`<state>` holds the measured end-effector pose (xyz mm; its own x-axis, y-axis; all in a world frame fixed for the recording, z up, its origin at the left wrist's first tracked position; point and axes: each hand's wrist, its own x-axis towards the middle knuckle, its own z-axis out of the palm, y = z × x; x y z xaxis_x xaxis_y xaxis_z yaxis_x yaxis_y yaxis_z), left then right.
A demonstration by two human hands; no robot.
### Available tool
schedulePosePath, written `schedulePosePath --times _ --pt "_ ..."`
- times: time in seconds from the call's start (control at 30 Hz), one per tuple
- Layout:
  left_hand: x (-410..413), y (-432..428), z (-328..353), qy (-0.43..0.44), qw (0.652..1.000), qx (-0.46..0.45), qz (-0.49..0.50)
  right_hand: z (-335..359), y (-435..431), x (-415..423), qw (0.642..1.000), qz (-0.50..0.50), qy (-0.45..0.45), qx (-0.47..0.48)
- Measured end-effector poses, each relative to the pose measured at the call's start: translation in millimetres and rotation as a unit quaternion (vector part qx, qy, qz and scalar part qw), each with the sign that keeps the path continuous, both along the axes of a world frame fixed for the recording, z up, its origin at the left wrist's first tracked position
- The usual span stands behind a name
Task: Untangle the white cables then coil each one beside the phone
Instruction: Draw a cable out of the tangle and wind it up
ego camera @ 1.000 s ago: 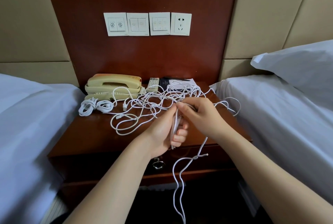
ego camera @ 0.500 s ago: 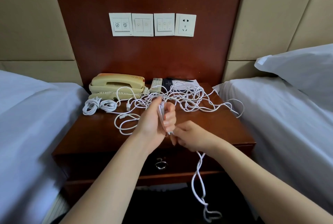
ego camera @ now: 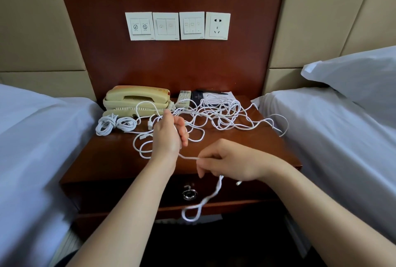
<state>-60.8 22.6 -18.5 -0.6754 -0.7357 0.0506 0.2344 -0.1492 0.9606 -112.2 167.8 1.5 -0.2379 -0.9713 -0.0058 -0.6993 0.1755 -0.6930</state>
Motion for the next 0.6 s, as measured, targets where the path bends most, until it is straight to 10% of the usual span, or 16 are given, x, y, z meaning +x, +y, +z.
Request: schedulePosePath --times 0.23,0.6 --pt "0 12 -10 -0.180 0.966 -0.141 -0.124 6 6 -12 0.984 -0.057 0.056 -0.159" --pt "7 50 -1 -0.108 0.909 0.044 -0.400 -5 7 -39 0.954 -0.166 0.024 -0.248"
